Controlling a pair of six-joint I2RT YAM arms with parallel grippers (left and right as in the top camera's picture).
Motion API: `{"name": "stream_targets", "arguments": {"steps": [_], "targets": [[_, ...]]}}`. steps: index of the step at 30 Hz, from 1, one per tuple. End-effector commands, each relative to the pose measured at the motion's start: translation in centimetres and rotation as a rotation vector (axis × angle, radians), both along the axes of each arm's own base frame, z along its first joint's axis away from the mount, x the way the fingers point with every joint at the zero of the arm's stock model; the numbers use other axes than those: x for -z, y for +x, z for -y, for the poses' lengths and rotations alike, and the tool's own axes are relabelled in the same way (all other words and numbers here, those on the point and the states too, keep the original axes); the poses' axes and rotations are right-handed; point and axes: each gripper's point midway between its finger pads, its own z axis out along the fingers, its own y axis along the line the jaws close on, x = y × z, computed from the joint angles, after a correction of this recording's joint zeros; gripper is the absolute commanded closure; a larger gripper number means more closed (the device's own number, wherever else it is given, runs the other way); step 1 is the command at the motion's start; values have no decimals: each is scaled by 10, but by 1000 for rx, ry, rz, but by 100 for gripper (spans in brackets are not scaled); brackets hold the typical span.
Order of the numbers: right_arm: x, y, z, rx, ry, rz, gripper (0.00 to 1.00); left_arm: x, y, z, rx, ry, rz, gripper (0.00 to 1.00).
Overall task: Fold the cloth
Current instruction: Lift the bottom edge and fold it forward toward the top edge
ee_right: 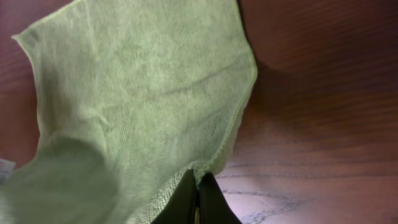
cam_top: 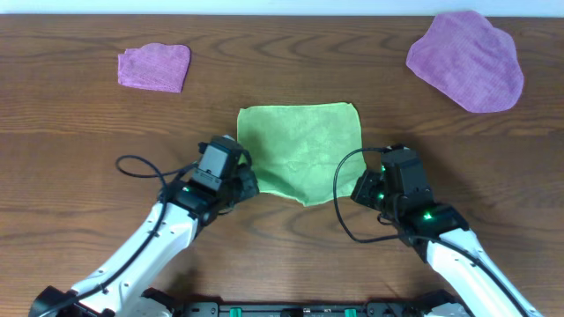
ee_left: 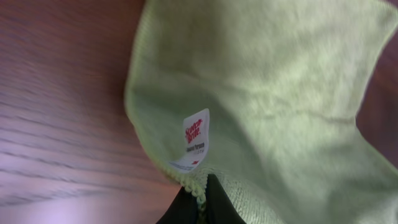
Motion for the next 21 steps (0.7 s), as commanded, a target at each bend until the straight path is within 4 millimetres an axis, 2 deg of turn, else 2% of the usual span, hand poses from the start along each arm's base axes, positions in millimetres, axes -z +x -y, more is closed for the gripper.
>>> {"name": "stream_targets", "arguments": {"steps": [1,9,21], "targets": [[-12,10,3,7,-1,34,98,-8,12,-8,-4,5,27,94],[-20,28,11,3,-31,62,98,-22,30,-12,33,15,87,94],[-17,57,8,-38,-76,56,98,-16,57,-5,83,67,84,94]]}}
